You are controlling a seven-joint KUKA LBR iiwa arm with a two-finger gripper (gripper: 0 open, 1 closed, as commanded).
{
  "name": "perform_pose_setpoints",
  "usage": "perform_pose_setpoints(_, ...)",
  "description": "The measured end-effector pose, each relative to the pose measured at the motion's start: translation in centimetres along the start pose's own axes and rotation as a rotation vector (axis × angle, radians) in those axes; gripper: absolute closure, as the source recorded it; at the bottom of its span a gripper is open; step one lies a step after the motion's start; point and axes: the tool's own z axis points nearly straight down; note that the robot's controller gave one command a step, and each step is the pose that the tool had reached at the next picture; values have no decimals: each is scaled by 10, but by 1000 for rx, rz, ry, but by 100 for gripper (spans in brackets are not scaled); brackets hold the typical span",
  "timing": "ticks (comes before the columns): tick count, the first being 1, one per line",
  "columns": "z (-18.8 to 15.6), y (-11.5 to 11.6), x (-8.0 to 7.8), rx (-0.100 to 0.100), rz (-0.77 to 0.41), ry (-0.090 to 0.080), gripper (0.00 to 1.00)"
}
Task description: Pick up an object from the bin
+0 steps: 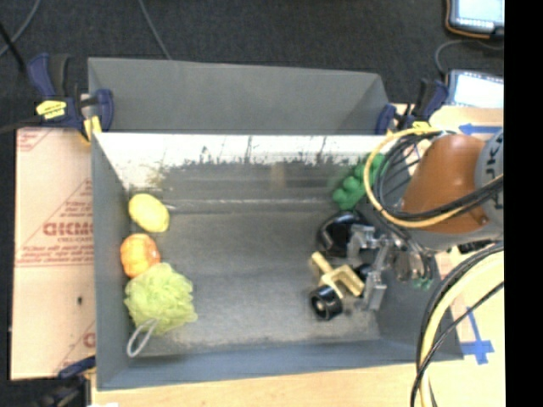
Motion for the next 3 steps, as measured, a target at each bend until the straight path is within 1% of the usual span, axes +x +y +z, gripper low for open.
perform_pose_setpoints(1, 13, 16, -9, -6, 10, -4, 0)
perform_pose_setpoints(2, 0, 13, 0, -1, 50, -2, 0)
perform_pose_setpoints(3, 24, 33, -8, 2, 68, -38, 0)
